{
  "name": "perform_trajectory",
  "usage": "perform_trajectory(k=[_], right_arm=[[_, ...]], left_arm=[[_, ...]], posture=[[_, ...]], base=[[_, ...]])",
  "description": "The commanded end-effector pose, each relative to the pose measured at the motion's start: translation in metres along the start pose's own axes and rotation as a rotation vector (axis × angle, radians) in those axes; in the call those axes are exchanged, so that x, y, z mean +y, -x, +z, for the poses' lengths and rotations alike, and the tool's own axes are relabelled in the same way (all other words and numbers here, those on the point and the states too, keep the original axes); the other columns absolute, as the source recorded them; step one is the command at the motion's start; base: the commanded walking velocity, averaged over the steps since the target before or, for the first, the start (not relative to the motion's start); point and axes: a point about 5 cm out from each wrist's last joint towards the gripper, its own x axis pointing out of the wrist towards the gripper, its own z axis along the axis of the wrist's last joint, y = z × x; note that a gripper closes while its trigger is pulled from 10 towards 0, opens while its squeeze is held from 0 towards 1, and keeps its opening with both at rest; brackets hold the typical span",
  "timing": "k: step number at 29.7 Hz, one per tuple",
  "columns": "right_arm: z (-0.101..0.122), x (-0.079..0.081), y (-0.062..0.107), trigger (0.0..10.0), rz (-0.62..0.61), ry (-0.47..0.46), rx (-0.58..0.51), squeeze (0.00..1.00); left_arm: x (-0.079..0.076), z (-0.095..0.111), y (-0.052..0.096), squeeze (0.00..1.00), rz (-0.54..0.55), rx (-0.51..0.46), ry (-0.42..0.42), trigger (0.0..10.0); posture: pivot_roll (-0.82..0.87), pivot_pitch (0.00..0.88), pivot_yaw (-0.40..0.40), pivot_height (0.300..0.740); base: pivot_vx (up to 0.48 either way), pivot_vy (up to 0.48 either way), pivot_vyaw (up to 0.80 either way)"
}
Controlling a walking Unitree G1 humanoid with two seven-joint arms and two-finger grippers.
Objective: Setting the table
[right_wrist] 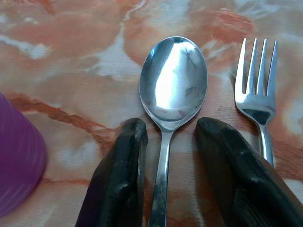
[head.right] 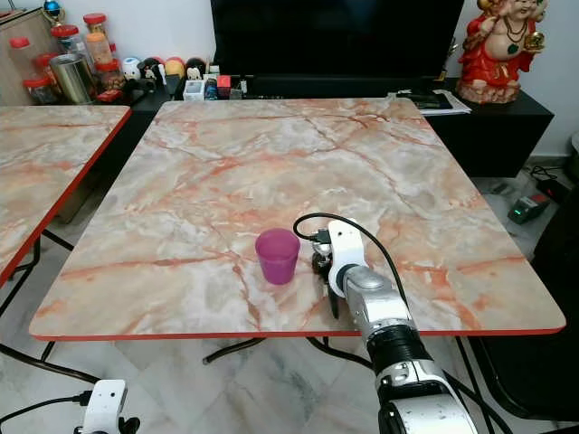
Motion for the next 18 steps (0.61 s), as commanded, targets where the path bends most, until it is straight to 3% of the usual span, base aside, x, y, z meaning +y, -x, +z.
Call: perform_trajectory(k=[1,18], right_arm=[[-0.0031,0.0019,0.0004,0.0,0.007,0.008,0.020,0.00],[-0.0034,0.0038,0.0007,0.0,0.016,0.012,0.016,0.00]], left_arm=[[-0.0043,-0.0042,-0.0002,0.00,-0.003,0.018,0.000,10.0],[-0.0130,0.0002,-0.0025,0.00,-0.012,0.018,-0.006,10.0]], posture=[[-0.05,0.000,-0.008,0.740],[-0.05,0.000,-0.007,0.740]], base=[[0.000,0.000,0.00],[0.000,0.000,0.00]])
